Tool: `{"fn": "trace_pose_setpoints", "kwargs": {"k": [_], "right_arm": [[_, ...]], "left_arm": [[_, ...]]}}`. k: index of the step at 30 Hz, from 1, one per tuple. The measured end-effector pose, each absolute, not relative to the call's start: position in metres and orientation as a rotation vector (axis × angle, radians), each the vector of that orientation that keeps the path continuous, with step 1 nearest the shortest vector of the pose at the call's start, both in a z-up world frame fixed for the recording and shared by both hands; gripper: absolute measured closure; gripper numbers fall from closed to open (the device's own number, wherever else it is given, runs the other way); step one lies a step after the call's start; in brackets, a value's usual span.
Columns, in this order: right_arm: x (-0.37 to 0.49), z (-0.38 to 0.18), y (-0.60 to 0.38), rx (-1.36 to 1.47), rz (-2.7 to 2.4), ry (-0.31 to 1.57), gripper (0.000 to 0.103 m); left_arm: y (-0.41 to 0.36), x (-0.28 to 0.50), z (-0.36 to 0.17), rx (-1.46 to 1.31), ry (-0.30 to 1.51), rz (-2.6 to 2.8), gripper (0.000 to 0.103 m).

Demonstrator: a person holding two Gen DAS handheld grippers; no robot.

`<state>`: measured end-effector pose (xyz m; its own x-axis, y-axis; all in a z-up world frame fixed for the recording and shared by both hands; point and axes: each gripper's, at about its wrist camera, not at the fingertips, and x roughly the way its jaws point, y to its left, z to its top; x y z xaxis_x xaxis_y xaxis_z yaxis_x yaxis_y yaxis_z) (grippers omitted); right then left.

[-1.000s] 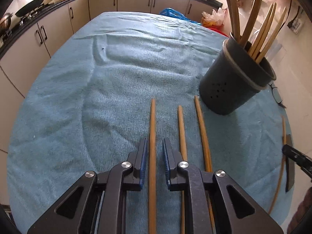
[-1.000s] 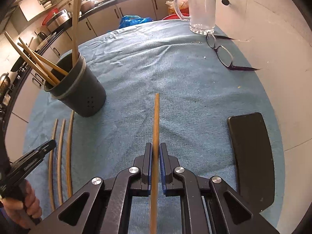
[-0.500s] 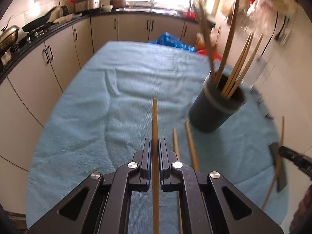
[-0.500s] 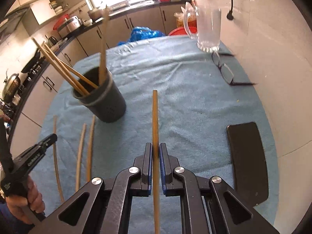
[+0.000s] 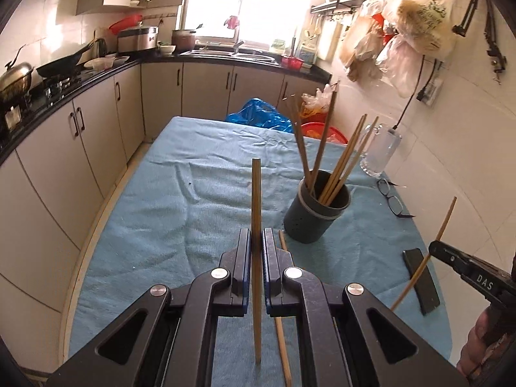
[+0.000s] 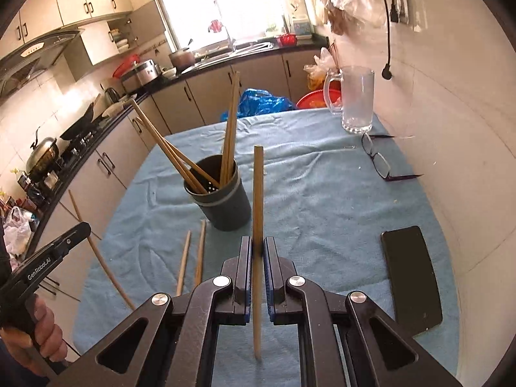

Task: Organize utensils
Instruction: 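Lift both chopsticks upright and carry them toward the black holder, then lower both chopsticks into the black holder and open both tools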

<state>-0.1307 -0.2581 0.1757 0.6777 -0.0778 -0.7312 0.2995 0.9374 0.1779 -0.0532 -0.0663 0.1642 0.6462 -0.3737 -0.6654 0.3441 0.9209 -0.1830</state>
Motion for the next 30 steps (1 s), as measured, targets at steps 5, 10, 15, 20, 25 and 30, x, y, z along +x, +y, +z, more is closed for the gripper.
{"fn": "trace_pose_setpoints", "kwargs": {"k": [5, 10, 15, 20, 25, 30], "right_arm": [[-0.142, 0.188, -0.244, 0.274, -0.246, 0.756, 0.096], [-0.151, 0.198, -0.234, 0.262, -0.269, 0.728, 0.095], [-0.157, 0.212, -0.229, 0.247, -0.278, 0.699, 0.095], [-0.157, 0.222, -0.232, 0.24, -0.245, 0.654, 0.095], [-0.147, 0.232, -0.235, 0.203, -0.213, 0.65, 0.096], [-0.141, 0.237, -0.249, 0.207, -0.188, 0.652, 0.095]], "left_arm": [[-0.059, -0.061, 0.175, -0.026, 0.746, -0.431, 0.097], [-0.055, -0.066, 0.183, -0.023, 0.736, -0.463, 0.097], [-0.055, -0.068, 0.192, -0.028, 0.716, -0.476, 0.097], [-0.06, -0.071, 0.208, -0.023, 0.686, -0.47, 0.097], [-0.07, -0.072, 0.224, -0.034, 0.665, -0.464, 0.097], [-0.083, -0.072, 0.235, -0.033, 0.65, -0.463, 0.097]]}}
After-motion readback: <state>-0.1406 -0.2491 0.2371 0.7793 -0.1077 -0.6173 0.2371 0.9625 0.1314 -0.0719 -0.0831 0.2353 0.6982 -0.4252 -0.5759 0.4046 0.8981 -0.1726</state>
